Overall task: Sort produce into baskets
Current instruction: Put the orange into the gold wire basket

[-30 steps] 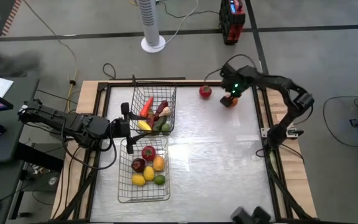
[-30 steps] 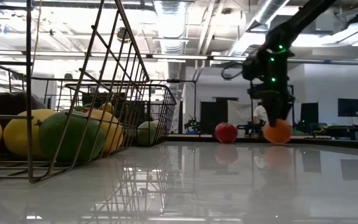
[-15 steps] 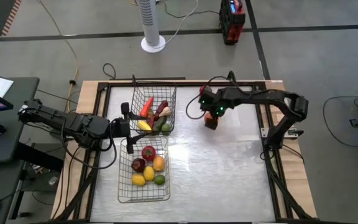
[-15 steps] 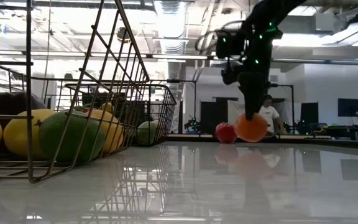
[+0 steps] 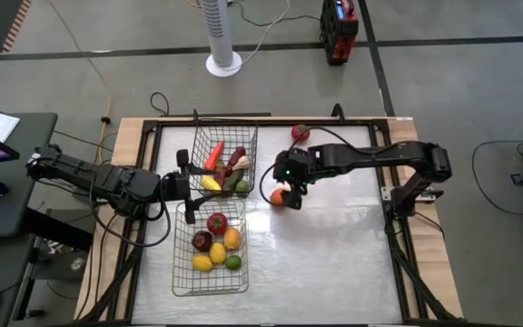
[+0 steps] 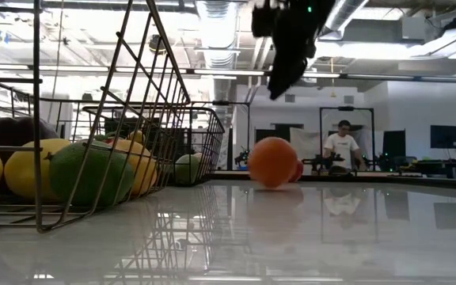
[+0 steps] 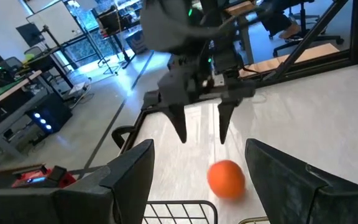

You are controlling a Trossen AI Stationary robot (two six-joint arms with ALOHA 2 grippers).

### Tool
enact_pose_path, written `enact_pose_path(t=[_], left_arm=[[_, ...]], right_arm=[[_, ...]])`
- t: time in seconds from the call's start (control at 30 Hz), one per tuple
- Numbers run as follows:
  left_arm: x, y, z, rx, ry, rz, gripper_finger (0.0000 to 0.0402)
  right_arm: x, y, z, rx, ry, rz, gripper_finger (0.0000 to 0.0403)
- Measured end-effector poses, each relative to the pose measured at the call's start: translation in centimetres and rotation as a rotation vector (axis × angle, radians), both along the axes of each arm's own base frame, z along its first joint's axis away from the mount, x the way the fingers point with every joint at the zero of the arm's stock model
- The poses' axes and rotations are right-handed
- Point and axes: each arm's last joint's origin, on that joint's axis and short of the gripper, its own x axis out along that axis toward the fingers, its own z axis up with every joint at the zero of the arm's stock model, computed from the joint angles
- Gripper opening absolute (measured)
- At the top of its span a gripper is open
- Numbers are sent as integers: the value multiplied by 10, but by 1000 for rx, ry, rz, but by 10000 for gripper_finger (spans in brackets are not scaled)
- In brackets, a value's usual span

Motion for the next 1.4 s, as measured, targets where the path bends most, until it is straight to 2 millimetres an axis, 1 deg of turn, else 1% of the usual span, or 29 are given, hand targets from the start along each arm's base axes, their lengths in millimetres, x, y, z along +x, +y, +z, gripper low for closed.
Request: enact_pose_path(t=[0.1,0.2,0.27,0.47,0.57,0.67,0.77,0.87,1.07,1.17,1.23,1.33,1.4], left_arm=[[0,0,0,0,0,0,242],[0,0,0,0,0,0,242],[0,0,0,-1,0,0,242],[0,0,0,-3,0,1,242],[0,0,-1,-5,4,2,242],[0,0,-1,-4,6,2,242],[0,0,-1,-4,6,2,242],[0,0,-1,-5,6,3,242],[0,0,-1,-7,5,3,242],[0,0,-1,-7,5,3,242],[0,0,-1,-6,5,3,242],[0,0,-1,-7,3,3,242],[0,0,-1,-10,5,3,242]], right_arm=[[2,9,6,-22,-18,26,354],[0,14,2,-36,12,70,351],[3,16,-2,-28,2,90,351],[14,33,-28,-3,-114,201,354],[14,45,-41,-18,-150,259,359],[16,58,-52,-25,-241,299,362],[16,66,-63,-42,-321,313,362],[14,70,-74,-97,-387,321,362],[10,71,-85,-102,-592,322,361],[7,70,-94,-92,-616,310,361],[9,70,-101,-84,-639,299,361],[14,71,-120,-83,-610,301,361],[15,71,-135,-87,-560,305,360]])
